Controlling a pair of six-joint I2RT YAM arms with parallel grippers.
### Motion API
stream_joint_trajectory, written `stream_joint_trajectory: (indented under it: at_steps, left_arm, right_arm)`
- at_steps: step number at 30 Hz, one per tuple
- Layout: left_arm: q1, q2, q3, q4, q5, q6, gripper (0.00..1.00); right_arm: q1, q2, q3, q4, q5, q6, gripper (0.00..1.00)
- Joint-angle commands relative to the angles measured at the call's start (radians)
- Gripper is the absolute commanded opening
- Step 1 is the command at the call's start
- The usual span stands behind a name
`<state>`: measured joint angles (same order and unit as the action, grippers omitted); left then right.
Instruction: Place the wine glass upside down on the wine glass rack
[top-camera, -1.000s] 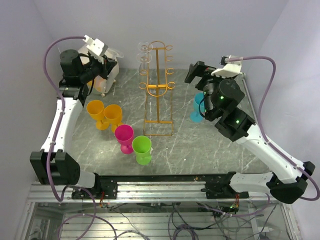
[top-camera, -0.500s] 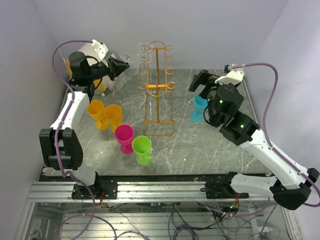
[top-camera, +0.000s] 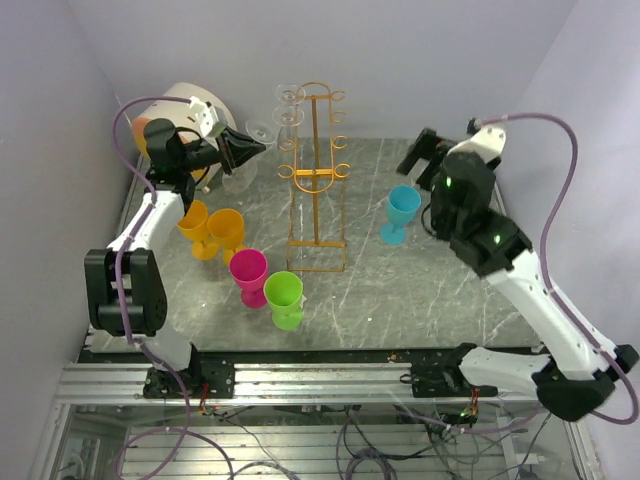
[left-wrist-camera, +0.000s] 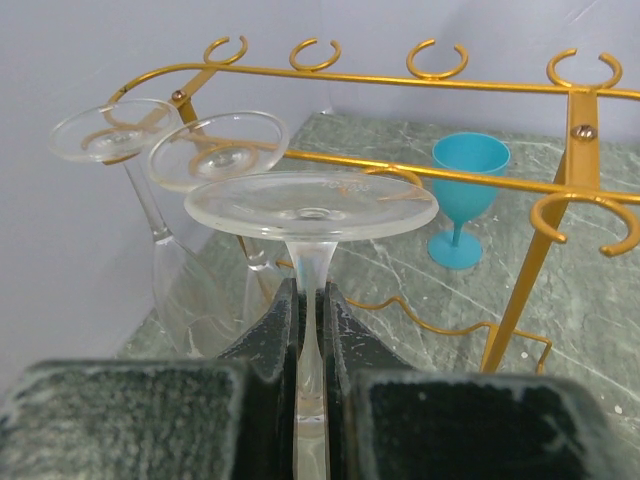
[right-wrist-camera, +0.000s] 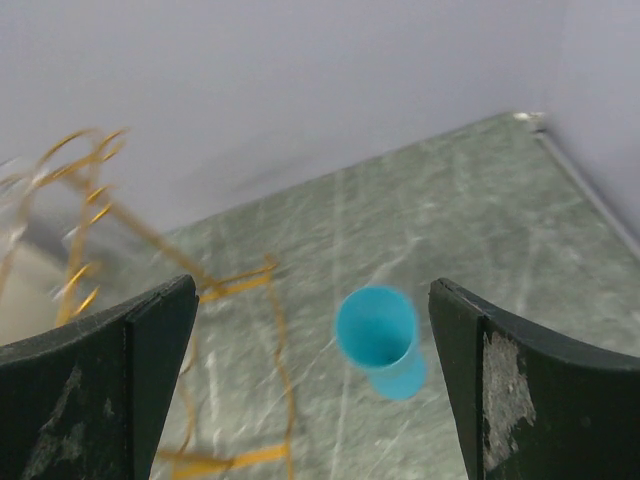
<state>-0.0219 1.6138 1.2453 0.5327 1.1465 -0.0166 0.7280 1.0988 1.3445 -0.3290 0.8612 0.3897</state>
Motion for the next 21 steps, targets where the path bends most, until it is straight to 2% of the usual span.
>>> stream_joint_trajectory:
  at_steps: [1, 5, 8, 12, 21]
  left_arm:
    - [0.007, 0.025, -0.030, 0.243, 0.027, -0.069, 0.07]
    - [0.007, 0.048, -0.042, 0.361, 0.034, -0.135, 0.07]
    - [0.007, 0.059, -0.058, 0.482, 0.041, -0.205, 0.07]
    - [0.005, 0.068, -0.055, 0.519, 0.046, -0.229, 0.07]
    - [-0.010, 0.060, -0.066, 0.529, 0.072, -0.246, 0.07]
  right_arm:
    - [-0.268, 0.166, 0.192, -0.360, -0.178, 0.168, 0.97]
    - [-0.438, 0.276, 0.220, -0.420, -0.398, 0.172, 0.83]
    - [-0.482, 0.328, 0.180, -0.403, -0.467, 0.165, 0.74]
    - [-0.492, 0.361, 0.102, -0.353, -0.513, 0.160, 0.63]
    - [-0.491, 0.408, 0.009, -0.296, -0.526, 0.159, 0.59]
